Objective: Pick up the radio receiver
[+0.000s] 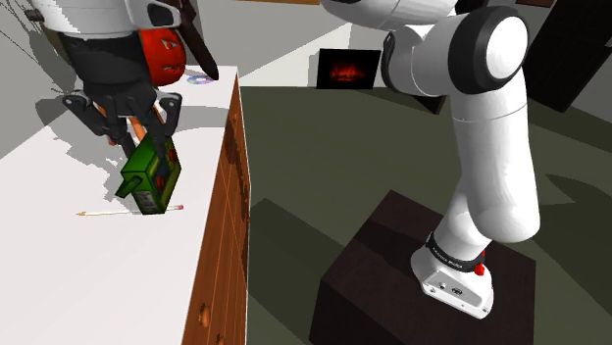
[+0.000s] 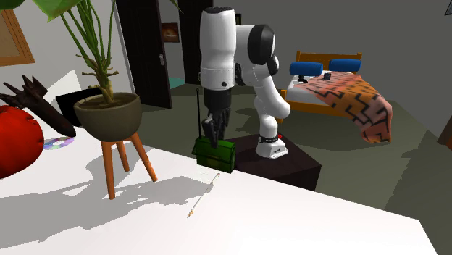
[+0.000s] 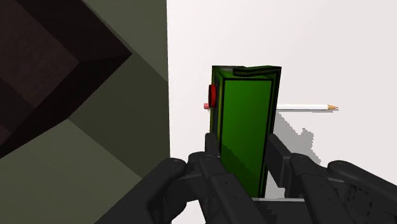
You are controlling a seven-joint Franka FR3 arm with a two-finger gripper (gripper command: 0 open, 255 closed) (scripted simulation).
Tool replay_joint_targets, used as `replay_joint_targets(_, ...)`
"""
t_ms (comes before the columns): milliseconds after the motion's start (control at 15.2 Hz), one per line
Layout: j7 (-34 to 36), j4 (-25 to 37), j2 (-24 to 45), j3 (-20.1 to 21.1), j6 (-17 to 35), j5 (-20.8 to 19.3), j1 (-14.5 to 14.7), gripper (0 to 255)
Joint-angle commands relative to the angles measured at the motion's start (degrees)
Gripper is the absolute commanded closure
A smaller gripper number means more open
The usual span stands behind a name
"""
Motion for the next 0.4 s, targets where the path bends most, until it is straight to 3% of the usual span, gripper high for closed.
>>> replay_joint_targets(0, -0.11, 3.52, 0.95, -0.29, -2.43, -0.68, 1.55, 255)
replay_joint_targets(198, -0.55, 9.73, 2.93, -0.98, -6.33, -2.06, 4.39, 255)
replay_joint_targets(330, -0.58, 10.09, 3.05, -1.05, -6.54, -2.13, 4.57, 255)
